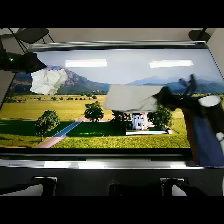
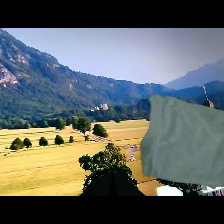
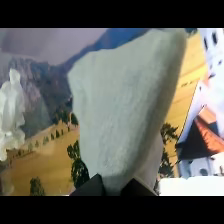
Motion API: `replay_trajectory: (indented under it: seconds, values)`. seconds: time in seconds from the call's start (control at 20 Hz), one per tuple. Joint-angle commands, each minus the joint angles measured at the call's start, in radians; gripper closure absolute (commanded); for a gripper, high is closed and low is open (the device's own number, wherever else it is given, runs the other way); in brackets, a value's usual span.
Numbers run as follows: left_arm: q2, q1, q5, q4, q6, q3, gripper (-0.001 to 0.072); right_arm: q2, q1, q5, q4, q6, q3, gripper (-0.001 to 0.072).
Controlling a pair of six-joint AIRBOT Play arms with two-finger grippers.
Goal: Fold the shirts.
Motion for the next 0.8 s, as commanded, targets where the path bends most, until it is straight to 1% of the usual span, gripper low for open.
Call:
replay_trajectory:
  seconds: [0.0,0.1,0.2,0.3,0.35,0.4,0.5,0.65,0.75]
  values:
    - [-0.005,0.000,0.002,0.002,0.034,0.000,0.0681,0.066,-0.222,0.266,-0.293,0.151,0.259,0.0648]
    - [-0.011,0.001,0.002,0.004,0.039,0.000,0.0680,0.075,-0.340,0.351,-0.362,0.184,0.389,0.0648]
    - [-0.019,0.001,0.002,0.003,0.051,0.000,0.0681,0.074,-0.446,0.391,-0.374,0.206,0.484,0.0648]
    - [-0.022,0.001,0.002,0.003,0.053,0.000,0.0681,0.074,-0.536,0.376,-0.372,0.222,0.544,0.0648]
    - [-0.022,0.000,0.004,0.003,0.056,0.000,0.0681,0.074,-0.567,0.339,-0.372,0.222,0.558,0.0648]
    - [-0.022,0.000,0.008,0.003,0.056,0.000,0.0680,0.074,-0.591,0.297,-0.369,0.237,0.562,0.0648]
    - [-0.023,0.000,0.008,0.003,0.056,0.000,0.0680,0.072,-0.605,0.271,-0.374,0.274,0.562,0.0648]
    - [-0.023,0.001,0.008,0.003,0.062,0.000,0.0681,0.075,-0.605,0.304,-0.419,0.275,0.563,0.0648]
    - [-0.023,0.001,0.008,0.003,0.078,0.000,0.0681,0.078,-0.605,0.372,-0.491,0.275,0.584,0.0648]
